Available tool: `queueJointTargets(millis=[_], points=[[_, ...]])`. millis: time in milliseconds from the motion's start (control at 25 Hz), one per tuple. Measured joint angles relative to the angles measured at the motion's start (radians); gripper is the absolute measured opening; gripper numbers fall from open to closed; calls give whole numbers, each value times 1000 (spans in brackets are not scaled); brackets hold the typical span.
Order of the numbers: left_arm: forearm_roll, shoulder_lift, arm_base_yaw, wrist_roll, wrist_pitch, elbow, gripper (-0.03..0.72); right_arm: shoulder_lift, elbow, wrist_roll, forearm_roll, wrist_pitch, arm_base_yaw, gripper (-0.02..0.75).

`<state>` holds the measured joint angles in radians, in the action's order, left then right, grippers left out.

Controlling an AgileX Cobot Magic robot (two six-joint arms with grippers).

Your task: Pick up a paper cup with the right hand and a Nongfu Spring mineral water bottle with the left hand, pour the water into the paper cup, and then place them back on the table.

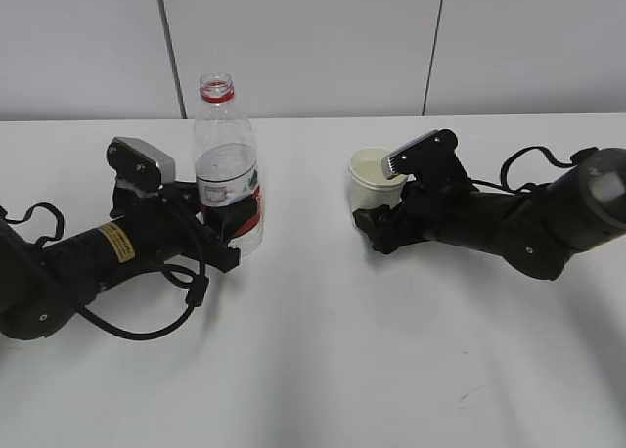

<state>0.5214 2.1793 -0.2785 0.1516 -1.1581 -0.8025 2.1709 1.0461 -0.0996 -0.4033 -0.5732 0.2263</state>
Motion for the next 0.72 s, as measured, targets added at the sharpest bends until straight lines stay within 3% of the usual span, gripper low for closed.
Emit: queueJointTargets(millis=[720], points=[[-2, 11, 0, 1, -20, 0, 349, -77, -158, -2, 0, -101, 0, 610]])
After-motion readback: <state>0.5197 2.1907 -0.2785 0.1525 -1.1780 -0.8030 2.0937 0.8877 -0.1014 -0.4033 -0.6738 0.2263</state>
